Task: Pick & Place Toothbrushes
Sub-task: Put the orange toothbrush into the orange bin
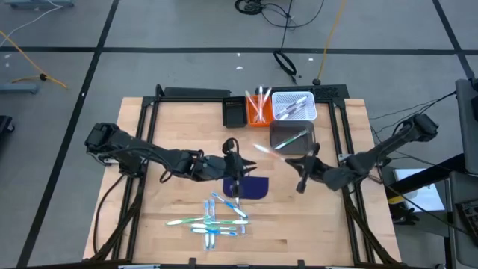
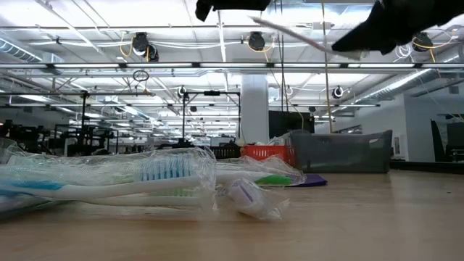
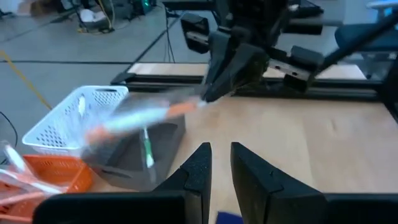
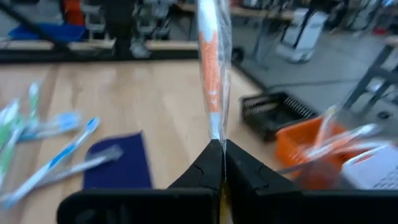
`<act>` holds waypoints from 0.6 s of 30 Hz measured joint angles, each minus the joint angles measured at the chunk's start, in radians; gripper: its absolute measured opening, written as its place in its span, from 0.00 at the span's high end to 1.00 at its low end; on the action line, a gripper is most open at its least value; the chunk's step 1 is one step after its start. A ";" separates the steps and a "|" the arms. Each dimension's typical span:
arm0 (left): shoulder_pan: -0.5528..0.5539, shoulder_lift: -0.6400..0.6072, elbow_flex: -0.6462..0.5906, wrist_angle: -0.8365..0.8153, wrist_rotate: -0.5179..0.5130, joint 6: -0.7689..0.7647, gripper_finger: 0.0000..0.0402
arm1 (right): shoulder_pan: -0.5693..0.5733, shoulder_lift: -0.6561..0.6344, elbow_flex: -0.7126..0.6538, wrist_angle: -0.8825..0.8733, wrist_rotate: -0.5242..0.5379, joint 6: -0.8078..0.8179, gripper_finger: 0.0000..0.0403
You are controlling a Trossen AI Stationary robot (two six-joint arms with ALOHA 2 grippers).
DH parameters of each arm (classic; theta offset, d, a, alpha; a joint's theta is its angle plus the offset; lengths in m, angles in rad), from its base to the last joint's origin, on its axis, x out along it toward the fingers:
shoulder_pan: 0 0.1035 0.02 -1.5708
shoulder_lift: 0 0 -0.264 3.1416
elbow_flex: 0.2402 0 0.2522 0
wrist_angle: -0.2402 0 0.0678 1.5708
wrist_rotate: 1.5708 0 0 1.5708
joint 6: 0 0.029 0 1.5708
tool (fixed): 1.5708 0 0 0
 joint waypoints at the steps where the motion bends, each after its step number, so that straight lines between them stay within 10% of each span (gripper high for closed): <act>1: 0.005 0.000 0.000 0.009 0.000 0.003 0.84 | 0.000 -0.009 0.000 0.022 0.008 -0.026 1.00; 18: 0.090 0.000 0.000 0.169 0.082 0.060 0.84 | 0.000 -0.021 0.000 0.256 0.001 -0.300 1.00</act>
